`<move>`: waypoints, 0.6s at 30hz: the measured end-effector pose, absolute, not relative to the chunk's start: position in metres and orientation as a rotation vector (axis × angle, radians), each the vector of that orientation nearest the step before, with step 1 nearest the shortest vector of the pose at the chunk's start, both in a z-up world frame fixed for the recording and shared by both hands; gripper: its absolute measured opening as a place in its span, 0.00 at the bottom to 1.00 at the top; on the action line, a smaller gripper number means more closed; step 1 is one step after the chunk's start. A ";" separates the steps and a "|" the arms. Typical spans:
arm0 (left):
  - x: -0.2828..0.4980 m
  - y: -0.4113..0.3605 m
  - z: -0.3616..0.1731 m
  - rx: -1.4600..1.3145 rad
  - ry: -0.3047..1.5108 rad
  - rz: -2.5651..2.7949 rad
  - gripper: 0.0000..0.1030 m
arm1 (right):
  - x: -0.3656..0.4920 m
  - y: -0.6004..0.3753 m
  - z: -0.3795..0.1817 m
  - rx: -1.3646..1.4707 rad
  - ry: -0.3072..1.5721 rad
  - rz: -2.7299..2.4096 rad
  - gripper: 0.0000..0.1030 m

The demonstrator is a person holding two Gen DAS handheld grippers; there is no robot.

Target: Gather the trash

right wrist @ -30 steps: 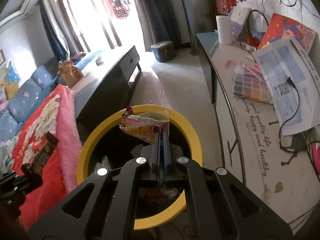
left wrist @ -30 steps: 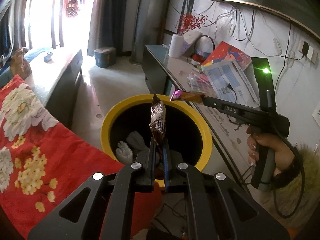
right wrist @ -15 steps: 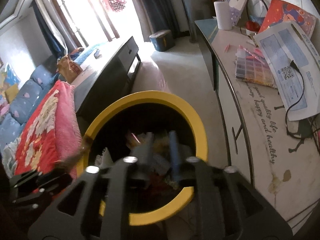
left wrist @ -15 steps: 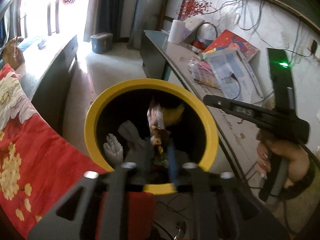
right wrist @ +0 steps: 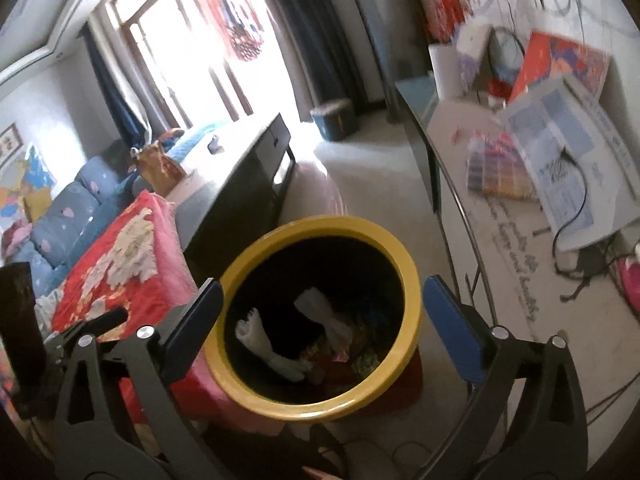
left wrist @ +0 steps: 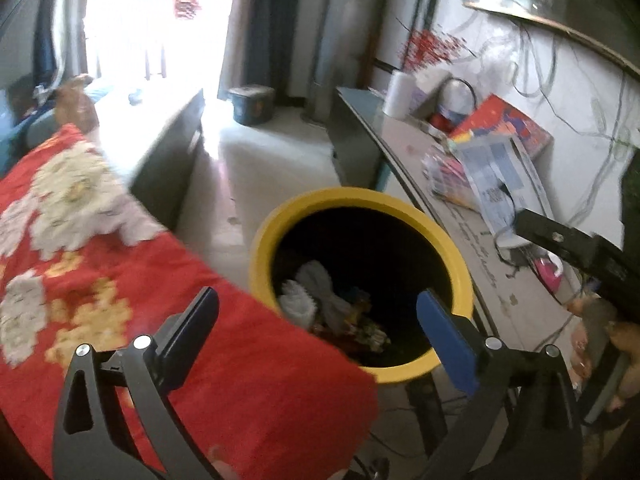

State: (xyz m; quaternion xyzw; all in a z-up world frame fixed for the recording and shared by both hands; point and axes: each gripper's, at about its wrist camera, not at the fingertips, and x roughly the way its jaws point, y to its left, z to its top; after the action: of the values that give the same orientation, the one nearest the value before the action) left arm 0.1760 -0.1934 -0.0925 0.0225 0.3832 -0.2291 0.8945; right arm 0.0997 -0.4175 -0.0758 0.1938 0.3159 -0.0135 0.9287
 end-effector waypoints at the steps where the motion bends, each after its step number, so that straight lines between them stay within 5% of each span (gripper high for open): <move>1: 0.173 -0.185 -0.088 0.034 0.783 -0.456 0.94 | 0.096 -0.410 -0.069 0.372 0.632 -0.026 0.89; 18: 0.087 -0.080 -0.050 0.020 0.607 -0.168 0.94 | 0.039 -0.298 -0.033 0.133 0.321 0.070 0.89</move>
State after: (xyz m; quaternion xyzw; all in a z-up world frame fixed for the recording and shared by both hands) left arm 0.0872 -0.0795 -0.0500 0.0096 0.2985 -0.0828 0.9507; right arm 0.0386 -0.2981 -0.0327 0.0662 0.1597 0.0348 0.9843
